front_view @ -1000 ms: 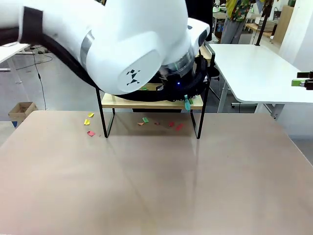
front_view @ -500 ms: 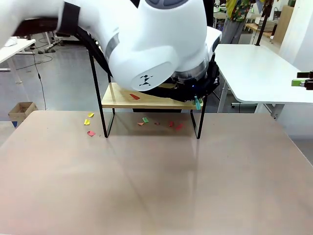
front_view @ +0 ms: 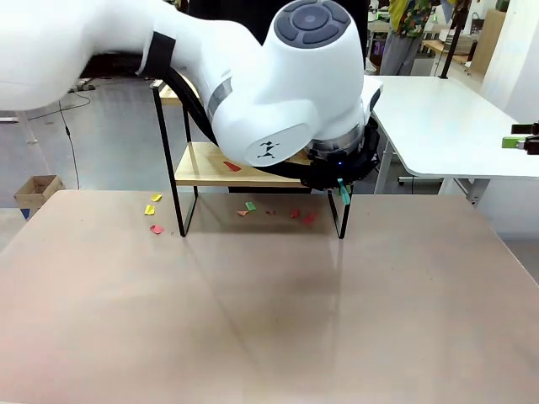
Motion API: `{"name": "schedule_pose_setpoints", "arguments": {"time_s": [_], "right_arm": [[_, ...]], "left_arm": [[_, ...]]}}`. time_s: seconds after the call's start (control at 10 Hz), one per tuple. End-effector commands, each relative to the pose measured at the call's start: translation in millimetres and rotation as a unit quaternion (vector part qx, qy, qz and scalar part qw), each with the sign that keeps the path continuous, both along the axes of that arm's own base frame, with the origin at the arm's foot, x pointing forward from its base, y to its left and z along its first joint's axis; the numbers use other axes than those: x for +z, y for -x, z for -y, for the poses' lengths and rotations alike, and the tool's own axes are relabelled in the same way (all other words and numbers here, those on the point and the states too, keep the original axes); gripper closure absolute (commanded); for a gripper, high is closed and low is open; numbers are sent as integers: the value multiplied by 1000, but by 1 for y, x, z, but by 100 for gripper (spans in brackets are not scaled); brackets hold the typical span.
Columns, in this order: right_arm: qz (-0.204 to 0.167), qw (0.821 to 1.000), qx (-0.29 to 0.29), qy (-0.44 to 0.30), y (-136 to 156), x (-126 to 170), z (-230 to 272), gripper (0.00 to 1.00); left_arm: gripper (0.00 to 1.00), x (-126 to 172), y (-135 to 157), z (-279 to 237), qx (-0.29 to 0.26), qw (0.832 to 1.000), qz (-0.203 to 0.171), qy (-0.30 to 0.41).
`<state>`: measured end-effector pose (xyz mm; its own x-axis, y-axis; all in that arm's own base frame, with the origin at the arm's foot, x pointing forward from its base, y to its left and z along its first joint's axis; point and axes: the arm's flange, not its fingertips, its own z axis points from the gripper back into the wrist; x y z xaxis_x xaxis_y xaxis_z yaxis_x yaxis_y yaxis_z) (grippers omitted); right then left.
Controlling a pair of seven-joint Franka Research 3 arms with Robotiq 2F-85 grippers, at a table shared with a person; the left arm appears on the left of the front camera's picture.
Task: Clean the shelf.
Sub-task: Clean the specific section of the Shelf indicated by the human with the Duster.
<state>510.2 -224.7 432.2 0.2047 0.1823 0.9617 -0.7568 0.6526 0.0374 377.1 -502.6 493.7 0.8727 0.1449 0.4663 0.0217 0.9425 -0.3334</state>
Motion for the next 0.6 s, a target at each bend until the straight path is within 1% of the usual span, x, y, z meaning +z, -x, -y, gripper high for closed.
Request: {"name": "schedule_pose_setpoints", "arguments": {"time_s": [0.0,0.1,0.2,0.3,0.5], "right_arm": [[2,1000,1,0,-1,2,-2,0],[2,1000,1,0,-1,2,-2,0],[2,1000,1,0,-1,2,-2,0],[2,1000,1,0,-1,2,-2,0],[2,1000,1,0,-1,2,-2,0]], "left_arm": [[87,4,-2,-5,-5,1000,15,-7],[87,4,-2,-5,-5,1000,15,-7],[87,-1,1,2,0,1000,0,-1],[87,0,-4,-12,21,1000,4,-15],[87,-3,-15,-42,33,998,-16,-41]]}}
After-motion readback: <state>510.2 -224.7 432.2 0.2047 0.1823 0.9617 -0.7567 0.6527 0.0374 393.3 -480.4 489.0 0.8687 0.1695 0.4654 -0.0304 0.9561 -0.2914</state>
